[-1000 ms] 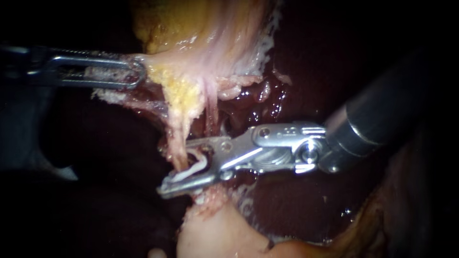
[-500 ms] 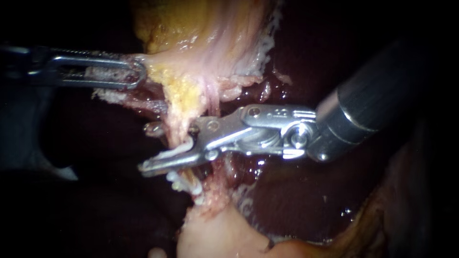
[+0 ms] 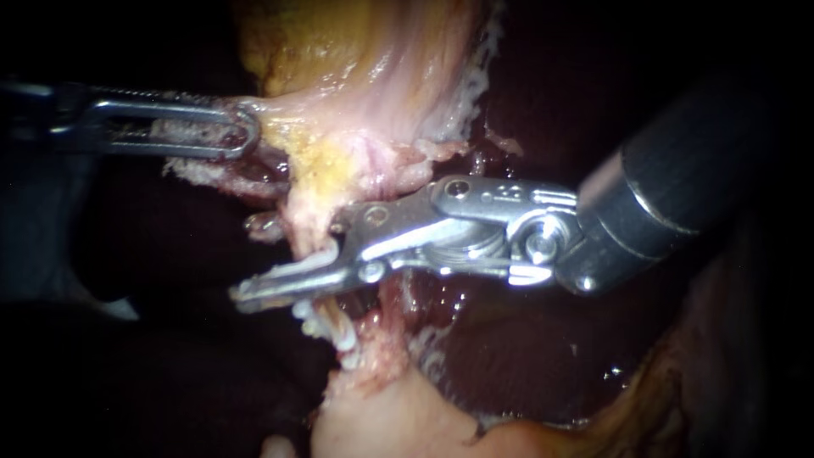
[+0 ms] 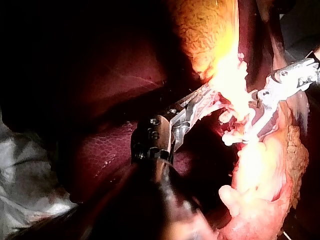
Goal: Clipping third clip left tube
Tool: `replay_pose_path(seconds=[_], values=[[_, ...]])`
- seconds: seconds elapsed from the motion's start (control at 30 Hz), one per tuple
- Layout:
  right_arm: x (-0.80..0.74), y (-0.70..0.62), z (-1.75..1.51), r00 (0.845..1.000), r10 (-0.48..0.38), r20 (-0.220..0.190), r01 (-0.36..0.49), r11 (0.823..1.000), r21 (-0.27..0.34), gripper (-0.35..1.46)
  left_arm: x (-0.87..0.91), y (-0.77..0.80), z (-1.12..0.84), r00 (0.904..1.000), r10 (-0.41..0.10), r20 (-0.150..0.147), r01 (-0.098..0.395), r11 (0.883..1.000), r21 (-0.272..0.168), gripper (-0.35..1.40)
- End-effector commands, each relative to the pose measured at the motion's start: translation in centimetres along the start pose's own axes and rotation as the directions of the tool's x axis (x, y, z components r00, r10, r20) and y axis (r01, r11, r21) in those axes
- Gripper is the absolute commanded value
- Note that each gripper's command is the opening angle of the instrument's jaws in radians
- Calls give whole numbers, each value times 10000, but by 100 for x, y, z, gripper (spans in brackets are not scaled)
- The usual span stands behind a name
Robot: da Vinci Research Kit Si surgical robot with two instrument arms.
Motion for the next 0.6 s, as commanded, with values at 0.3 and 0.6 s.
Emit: replay_pose_path(seconds=[0.3, 0.6], values=[[1, -1, 0, 9996, 265, -30, -265, 9996, -4, 41, 0, 0, 0, 10000, 0, 0, 0, 10000, -1, -35], [3, -7, -6, 9987, 509, -29, -509, 9987, 44, 8, 0, -1, 1, 10000, 5, -2, -5, 10000, 0, -35]])
